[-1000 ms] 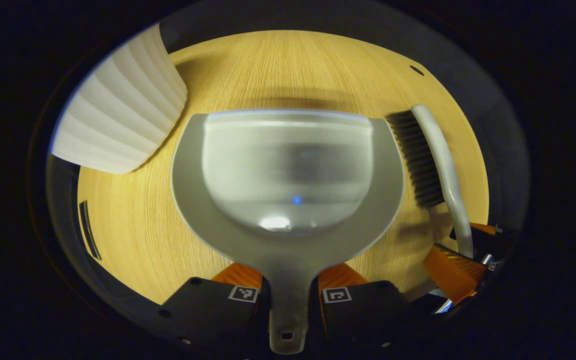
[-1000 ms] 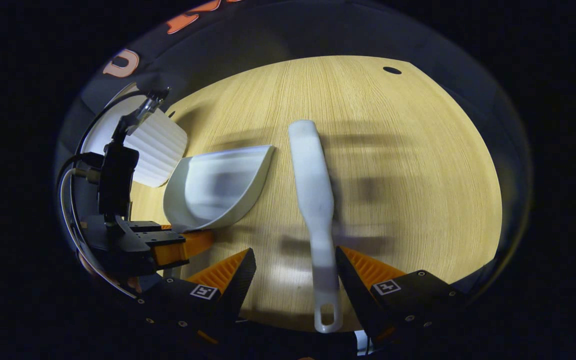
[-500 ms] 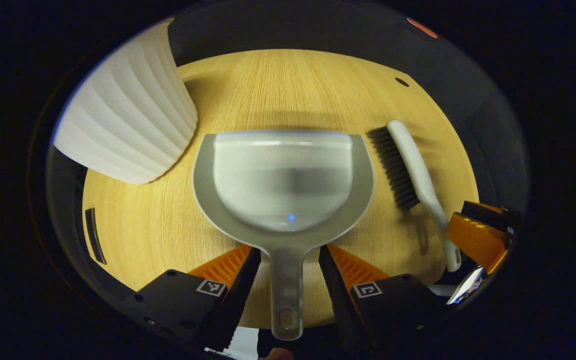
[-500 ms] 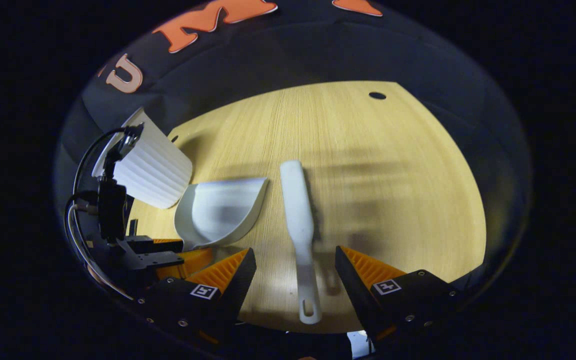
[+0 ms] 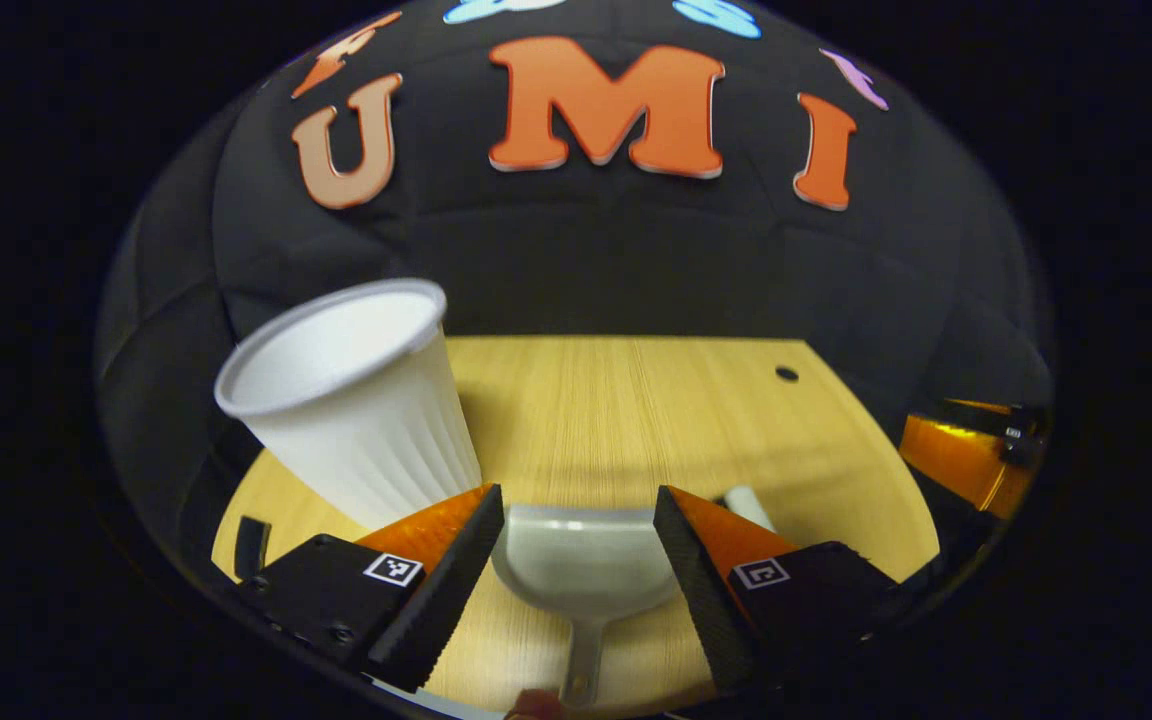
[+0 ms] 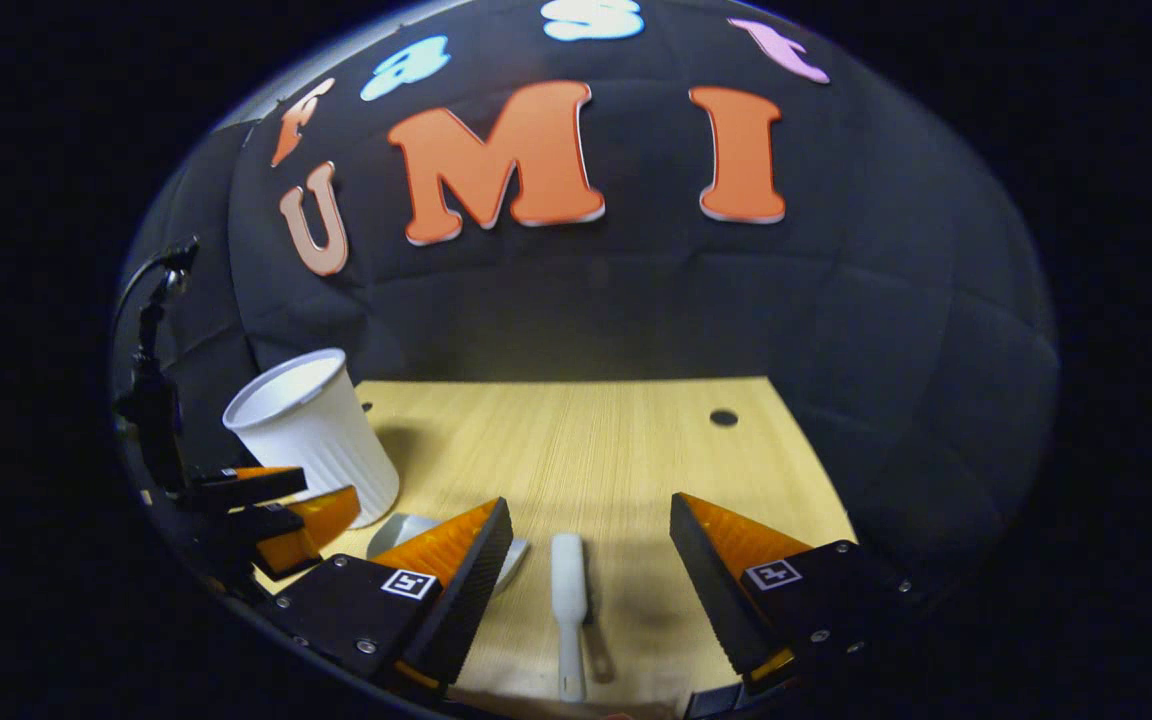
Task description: Pick up the small broom and dustpan from the desktop, sweep the trash into the dustpan with the broom, and then empty the trash into the garbage bin.
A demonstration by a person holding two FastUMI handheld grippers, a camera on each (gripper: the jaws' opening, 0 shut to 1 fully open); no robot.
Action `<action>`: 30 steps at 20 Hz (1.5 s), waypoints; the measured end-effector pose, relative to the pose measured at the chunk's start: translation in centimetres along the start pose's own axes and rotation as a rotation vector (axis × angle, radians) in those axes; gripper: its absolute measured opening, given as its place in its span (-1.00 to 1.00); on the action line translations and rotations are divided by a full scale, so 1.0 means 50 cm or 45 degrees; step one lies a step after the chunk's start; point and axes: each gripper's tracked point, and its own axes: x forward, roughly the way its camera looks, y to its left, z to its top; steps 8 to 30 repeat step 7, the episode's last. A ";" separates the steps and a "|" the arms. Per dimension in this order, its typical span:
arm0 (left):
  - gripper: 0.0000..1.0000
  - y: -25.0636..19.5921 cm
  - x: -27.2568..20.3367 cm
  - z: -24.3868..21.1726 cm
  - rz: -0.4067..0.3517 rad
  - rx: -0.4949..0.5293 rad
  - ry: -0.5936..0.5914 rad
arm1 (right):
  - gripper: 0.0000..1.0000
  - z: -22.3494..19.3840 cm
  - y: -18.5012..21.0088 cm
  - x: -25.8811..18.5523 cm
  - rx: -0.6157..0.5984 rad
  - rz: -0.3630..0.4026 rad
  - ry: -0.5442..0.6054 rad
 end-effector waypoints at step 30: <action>0.87 -0.029 -0.063 0.253 0.005 0.037 -0.688 | 0.90 0.213 -0.020 -0.086 -0.025 -0.046 -0.505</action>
